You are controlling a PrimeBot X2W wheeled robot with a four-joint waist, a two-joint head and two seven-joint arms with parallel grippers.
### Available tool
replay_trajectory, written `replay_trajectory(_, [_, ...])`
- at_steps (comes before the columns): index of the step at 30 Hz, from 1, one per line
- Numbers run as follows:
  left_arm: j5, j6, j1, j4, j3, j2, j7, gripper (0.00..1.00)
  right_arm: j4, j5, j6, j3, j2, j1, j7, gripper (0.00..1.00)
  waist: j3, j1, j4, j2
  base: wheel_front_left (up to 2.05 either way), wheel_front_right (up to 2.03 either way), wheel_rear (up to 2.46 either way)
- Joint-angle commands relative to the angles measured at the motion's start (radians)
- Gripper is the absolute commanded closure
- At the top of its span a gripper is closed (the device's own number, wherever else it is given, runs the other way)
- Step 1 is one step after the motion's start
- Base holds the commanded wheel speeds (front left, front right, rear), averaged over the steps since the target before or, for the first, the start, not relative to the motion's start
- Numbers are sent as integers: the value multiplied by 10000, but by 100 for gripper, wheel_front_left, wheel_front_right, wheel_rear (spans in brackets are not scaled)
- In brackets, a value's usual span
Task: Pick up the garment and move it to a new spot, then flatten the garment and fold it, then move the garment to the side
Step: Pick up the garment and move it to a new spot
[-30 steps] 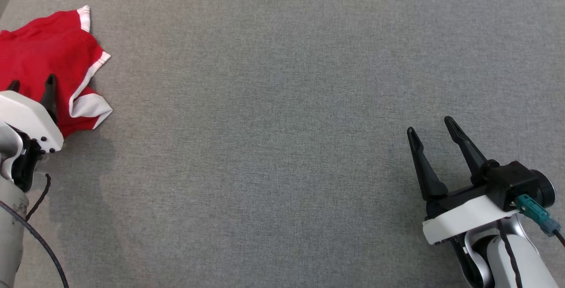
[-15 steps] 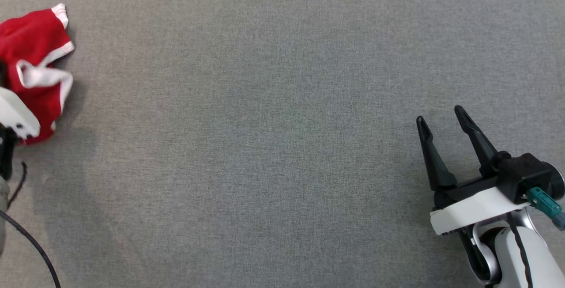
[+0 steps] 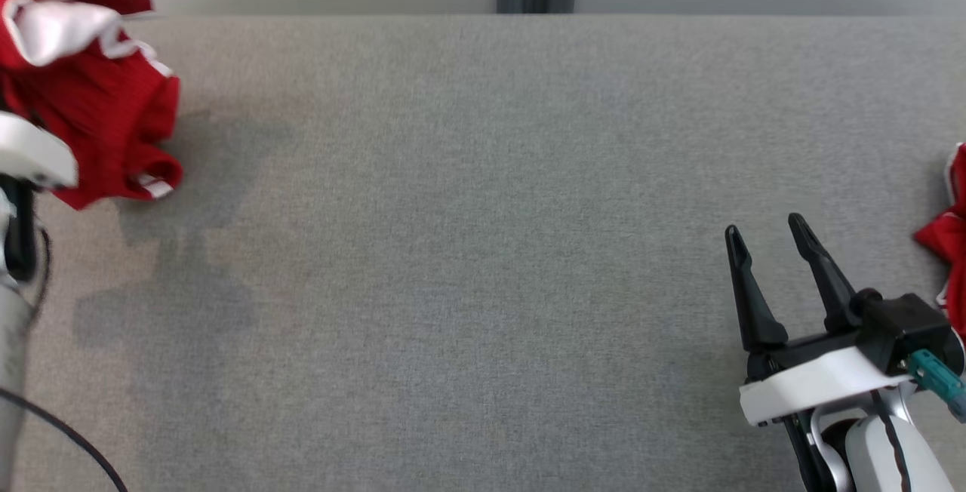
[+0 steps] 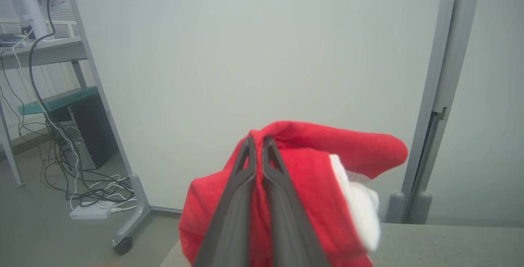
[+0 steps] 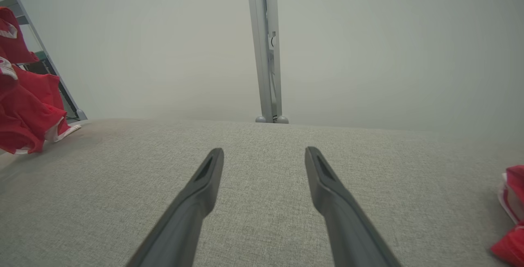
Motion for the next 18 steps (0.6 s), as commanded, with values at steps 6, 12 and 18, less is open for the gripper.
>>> replay_trajectory(6, [389, 746, 2712, -3427, 90, -467, -30, 100, 85, 141, -5, -152, 71, 417, -163, 0, -630, 0, -465, -1, 0, 0, 0])
replay_trajectory(12, [589, 1404, 4833, -6338, -520, -822, 611, 100, 122, 283, -5, -167, 88, 591, -234, 0, -718, 0, -1000, -1, 0, 0, 0])
replay_trajectory(18, [448, 1346, 6117, -7456, -1657, -1483, 1399, 100, 216, 580, -5, 26, 81, 420, -373, 0, -621, 0, -1855, -1, 0, 0, 0])
